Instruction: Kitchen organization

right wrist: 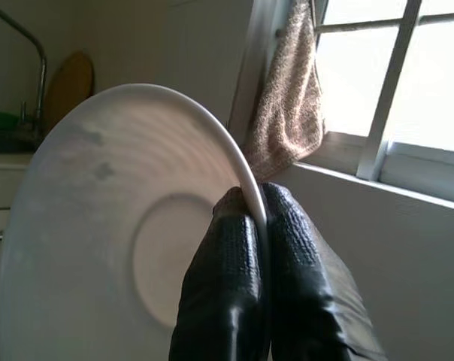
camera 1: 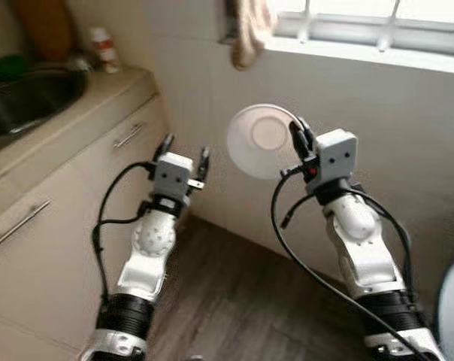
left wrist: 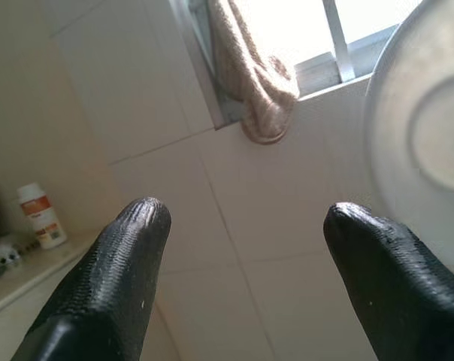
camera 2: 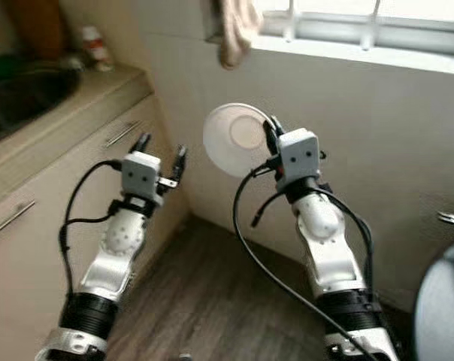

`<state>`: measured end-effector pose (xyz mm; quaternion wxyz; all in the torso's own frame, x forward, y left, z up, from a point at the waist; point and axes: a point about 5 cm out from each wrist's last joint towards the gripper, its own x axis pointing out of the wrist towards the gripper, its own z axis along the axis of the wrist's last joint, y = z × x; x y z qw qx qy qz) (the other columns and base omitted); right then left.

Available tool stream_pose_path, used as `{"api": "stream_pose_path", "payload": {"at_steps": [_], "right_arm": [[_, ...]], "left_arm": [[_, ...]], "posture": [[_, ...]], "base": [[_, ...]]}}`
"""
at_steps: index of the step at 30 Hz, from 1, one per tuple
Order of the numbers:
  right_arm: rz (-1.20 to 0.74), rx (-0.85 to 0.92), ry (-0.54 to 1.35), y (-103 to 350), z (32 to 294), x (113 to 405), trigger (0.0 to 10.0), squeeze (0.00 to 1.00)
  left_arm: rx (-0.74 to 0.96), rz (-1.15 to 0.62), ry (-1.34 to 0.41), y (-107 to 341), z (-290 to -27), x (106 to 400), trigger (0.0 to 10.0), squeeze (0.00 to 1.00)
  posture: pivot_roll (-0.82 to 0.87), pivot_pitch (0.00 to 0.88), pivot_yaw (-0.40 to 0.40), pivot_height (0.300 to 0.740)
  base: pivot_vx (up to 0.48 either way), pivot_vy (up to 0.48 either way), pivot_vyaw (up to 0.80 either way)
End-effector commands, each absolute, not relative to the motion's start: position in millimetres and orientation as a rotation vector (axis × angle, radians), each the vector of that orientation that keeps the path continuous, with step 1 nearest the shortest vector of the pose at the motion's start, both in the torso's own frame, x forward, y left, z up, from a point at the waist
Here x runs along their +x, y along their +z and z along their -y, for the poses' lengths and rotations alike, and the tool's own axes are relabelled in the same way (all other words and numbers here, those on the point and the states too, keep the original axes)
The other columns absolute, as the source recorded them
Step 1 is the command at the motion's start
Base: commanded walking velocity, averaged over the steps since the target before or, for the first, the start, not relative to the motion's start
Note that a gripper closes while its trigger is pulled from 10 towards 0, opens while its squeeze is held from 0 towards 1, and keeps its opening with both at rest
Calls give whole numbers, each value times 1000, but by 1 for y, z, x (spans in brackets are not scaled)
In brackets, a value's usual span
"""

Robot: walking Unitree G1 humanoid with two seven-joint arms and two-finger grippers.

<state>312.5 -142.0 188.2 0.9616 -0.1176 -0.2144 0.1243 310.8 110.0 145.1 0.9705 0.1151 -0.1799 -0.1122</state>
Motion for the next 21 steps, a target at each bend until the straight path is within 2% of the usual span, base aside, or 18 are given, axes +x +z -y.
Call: {"api": "stream_pose_path", "payload": {"at_steps": [1,5,12,21], "right_arm": [[477,-243,268,195,136,312,0,0],[488,-266,266,196,136,312,0,0],[503,-275,261,198,136,312,0,0],[529,-307,272,199,133,311,0,0]], "left_arm": [[254,373,-205,149,-117,314,10000,0],[251,375,-204,149,-116,314,10000,0],[250,378,-202,149,-116,315,10000,0],[250,383,-203,150,-115,316,10000,0]], "posture": [[-183,0,43,740],[-185,0,41,740],[-186,0,41,740],[-186,0,41,740]], "base": [[334,0,800],[340,0,761],[340,0,0],[342,0,800]]}}
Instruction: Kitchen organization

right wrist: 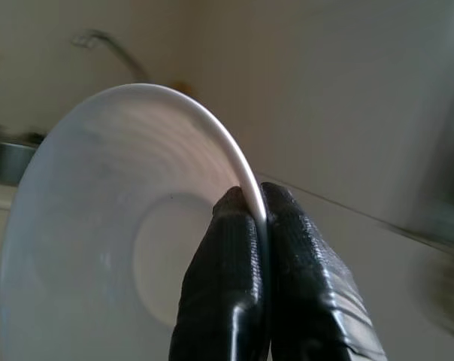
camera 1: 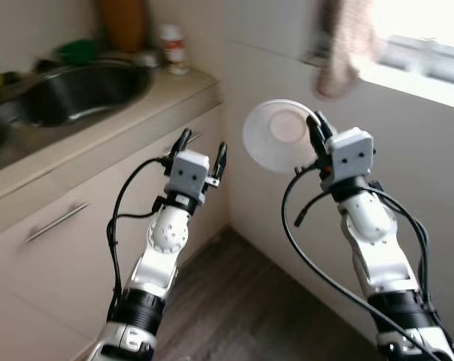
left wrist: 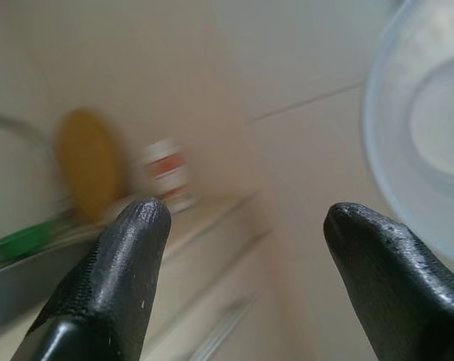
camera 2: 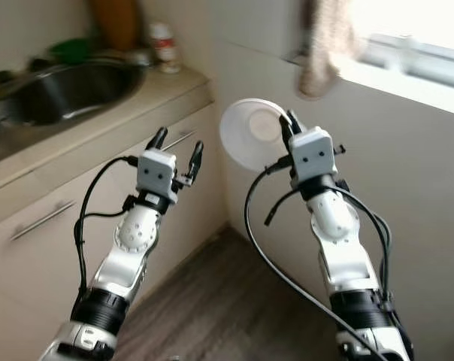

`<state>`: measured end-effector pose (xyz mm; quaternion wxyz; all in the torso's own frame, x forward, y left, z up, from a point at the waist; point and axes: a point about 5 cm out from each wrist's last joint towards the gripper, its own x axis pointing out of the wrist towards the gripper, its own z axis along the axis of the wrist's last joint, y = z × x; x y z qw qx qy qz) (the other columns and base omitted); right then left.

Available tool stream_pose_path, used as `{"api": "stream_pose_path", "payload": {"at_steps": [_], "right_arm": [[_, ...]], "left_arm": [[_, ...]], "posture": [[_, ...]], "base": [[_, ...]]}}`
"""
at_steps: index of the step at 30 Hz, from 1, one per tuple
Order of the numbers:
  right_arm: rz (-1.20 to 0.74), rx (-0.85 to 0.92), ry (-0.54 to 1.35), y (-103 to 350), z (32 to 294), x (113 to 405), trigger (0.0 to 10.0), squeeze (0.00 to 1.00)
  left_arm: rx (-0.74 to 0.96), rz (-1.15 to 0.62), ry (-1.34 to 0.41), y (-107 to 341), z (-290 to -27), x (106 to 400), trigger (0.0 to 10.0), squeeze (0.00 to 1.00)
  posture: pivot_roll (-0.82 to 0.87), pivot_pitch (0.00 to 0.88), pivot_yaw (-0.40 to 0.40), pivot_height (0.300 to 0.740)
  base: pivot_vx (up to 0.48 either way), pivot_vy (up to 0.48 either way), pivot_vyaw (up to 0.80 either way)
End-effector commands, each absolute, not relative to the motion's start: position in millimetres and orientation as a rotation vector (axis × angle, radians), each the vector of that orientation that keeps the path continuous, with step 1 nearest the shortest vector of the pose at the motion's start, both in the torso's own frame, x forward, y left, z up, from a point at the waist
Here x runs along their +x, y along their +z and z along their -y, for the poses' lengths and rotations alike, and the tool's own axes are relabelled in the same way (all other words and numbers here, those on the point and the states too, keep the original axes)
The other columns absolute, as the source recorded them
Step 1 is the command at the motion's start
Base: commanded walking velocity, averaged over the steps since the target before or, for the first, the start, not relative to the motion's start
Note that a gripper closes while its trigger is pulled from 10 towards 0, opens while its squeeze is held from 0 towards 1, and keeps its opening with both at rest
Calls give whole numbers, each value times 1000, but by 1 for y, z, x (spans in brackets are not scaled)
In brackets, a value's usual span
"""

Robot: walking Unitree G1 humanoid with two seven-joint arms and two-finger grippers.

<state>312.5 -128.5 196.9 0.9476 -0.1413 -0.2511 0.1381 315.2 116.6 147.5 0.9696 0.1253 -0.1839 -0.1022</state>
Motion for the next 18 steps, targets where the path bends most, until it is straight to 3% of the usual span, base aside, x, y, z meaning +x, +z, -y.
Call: {"api": "stream_pose_path", "payload": {"at_steps": [1,18], "right_arm": [[530,-309,270,199,133,311,0,0],[543,-318,260,201,134,312,0,0]], "left_arm": [[250,383,-203,150,-115,316,10000,0],[253,388,-209,152,-114,317,10000,0]], "posture": [[-186,0,41,740],[-182,0,46,740]], "base": [[345,0,800],[344,0,800]]}}
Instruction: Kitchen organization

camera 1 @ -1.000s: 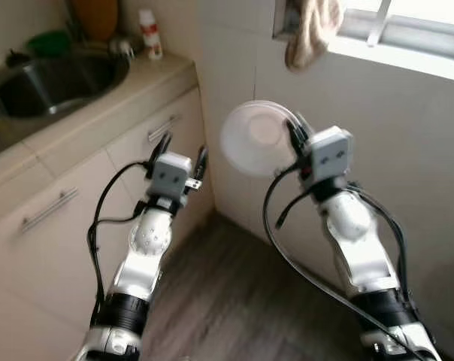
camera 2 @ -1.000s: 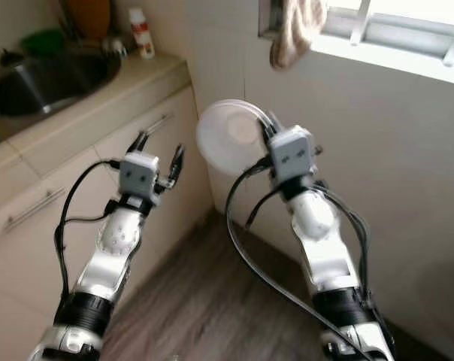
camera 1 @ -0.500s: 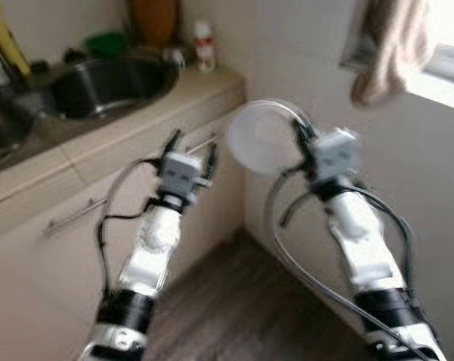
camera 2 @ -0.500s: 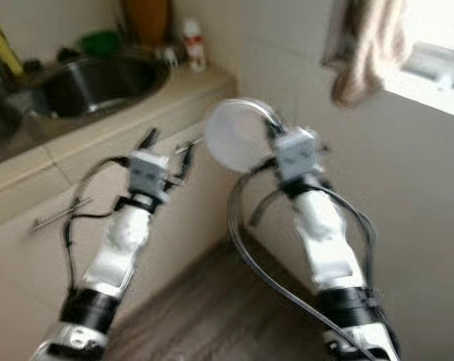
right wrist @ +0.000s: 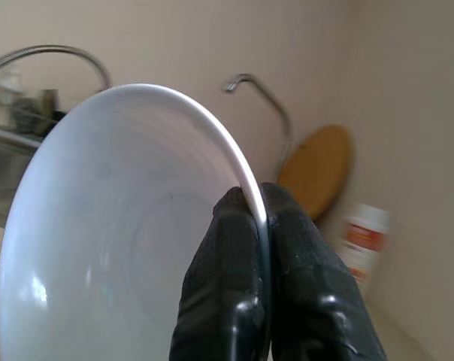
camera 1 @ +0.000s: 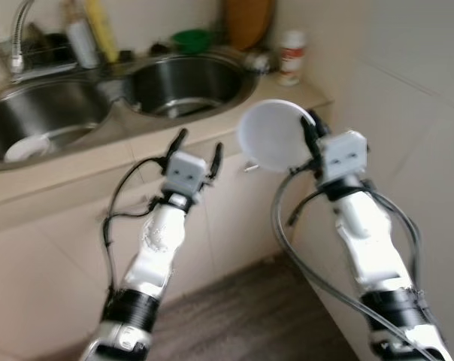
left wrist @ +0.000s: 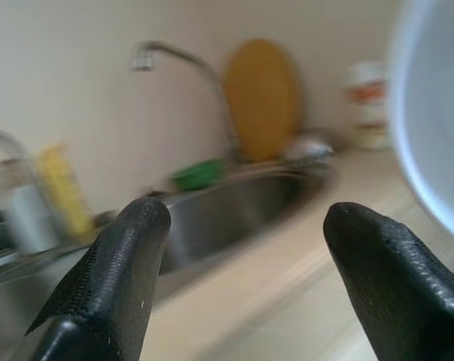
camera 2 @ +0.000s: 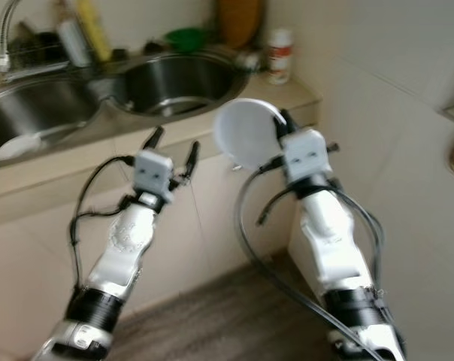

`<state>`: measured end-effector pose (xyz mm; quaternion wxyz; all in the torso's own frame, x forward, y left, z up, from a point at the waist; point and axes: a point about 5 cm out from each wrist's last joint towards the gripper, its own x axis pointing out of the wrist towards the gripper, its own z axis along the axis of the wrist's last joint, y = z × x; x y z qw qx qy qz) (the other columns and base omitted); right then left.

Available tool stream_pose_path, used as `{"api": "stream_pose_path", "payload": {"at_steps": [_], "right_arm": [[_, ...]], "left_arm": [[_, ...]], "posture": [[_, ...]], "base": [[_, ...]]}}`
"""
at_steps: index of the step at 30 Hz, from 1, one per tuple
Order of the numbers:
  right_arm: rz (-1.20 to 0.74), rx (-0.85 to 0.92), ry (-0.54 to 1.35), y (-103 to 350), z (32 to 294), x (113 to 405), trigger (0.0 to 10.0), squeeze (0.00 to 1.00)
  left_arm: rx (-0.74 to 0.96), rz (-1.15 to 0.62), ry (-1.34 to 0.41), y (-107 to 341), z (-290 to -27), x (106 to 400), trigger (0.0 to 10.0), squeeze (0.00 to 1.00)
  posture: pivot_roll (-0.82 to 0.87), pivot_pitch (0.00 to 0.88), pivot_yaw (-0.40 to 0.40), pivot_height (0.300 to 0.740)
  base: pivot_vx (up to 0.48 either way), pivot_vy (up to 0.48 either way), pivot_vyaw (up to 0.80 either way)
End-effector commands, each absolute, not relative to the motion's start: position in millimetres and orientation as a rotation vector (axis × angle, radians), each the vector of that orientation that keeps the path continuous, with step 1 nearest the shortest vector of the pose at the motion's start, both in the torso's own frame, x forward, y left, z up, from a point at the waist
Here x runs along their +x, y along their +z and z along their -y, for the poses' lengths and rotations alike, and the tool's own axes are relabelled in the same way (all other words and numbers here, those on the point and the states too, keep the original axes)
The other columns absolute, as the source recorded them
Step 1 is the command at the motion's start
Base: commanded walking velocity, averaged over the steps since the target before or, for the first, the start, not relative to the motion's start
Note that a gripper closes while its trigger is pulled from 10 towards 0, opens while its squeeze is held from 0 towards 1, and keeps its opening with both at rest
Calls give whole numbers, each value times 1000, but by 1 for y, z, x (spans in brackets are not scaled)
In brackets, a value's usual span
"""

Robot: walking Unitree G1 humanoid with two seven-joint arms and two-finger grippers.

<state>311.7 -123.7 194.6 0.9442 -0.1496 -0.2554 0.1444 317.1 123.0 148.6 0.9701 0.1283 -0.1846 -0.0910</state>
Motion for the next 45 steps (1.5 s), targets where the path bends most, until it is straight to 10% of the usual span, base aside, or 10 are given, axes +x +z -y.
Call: {"api": "stream_pose_path", "payload": {"at_steps": [1,45], "right_arm": [[544,-316,256,202,134,312,0,0],[632,-304,175,222,138,314,0,0]], "left_arm": [[252,388,-209,152,-114,317,10000,0],[229,414,-217,156,-111,317,10000,0]], "posture": [[-183,0,47,740],[-181,0,48,740]], "base": [[341,0,800],[223,0,280]]}}
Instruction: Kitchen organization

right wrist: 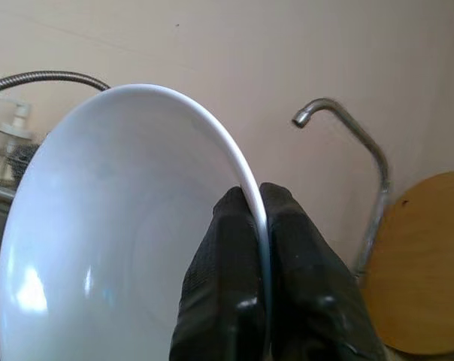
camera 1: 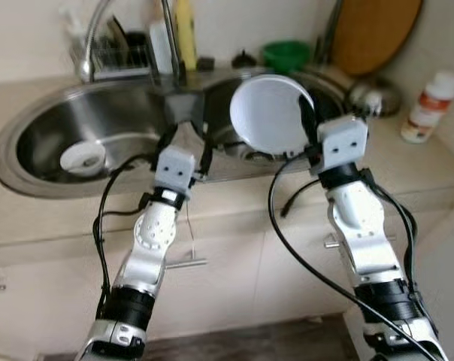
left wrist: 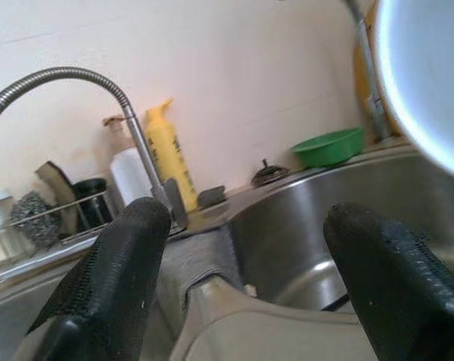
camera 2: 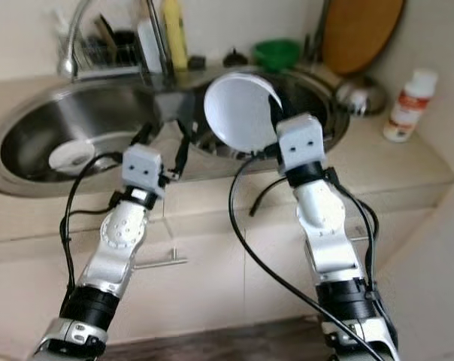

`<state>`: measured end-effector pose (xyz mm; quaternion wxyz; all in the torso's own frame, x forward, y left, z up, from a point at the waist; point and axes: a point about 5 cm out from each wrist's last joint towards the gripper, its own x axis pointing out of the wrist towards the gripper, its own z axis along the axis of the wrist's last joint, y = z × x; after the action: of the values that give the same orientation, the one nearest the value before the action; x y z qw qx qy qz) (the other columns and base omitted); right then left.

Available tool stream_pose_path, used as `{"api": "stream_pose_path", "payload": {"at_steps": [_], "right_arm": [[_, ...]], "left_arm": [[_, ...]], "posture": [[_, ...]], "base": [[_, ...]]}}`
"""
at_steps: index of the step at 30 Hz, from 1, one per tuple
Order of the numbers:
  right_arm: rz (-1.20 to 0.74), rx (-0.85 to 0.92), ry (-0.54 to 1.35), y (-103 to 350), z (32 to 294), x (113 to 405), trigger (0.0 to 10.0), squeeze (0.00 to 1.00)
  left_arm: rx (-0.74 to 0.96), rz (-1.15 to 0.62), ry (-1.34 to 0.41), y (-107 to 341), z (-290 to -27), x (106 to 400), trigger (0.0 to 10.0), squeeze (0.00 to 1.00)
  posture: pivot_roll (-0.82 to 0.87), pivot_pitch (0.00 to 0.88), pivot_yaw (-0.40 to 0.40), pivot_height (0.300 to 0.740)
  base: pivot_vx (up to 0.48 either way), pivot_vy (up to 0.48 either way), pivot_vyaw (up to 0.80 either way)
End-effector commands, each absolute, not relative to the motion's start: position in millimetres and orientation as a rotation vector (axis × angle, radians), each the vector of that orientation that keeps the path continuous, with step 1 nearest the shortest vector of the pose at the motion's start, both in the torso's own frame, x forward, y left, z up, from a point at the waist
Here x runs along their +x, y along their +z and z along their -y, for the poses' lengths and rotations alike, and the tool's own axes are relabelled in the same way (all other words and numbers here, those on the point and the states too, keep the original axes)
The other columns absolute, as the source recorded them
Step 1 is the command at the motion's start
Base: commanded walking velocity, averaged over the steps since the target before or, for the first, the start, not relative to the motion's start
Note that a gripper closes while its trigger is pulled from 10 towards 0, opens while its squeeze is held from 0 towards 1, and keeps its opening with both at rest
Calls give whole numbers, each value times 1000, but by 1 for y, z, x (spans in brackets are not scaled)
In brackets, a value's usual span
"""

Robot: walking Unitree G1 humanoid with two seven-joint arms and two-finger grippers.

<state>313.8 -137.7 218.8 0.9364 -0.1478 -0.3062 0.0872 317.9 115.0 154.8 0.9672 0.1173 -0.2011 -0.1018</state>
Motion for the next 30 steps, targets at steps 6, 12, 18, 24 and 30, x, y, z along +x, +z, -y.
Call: {"api": "stream_pose_path", "payload": {"at_steps": [6,12,18,24,30], "right_arm": [[613,-301,168,219,140,316,0,0],[538,-308,102,211,148,324,0,0],[487,-416,-21,207,165,336,353,0],[407,-481,-161,216,204,355,3098,0],[83,-519,-137,183,221,374,10000,0]], "left_arm": [[231,418,-231,156,-108,317,10000,0],[237,416,-235,156,-107,317,10000,0],[239,413,-238,155,-107,317,10000,0],[240,414,-248,155,-104,318,10000,0],[242,417,-244,156,-104,319,10000,0]], "posture": [[-180,0,48,740],[-180,0,48,740],[-174,0,48,740],[-181,0,55,740],[-175,0,45,740]], "base": [[0,0,800],[0,0,533],[0,0,0],[0,0,0],[0,0,0]]}}
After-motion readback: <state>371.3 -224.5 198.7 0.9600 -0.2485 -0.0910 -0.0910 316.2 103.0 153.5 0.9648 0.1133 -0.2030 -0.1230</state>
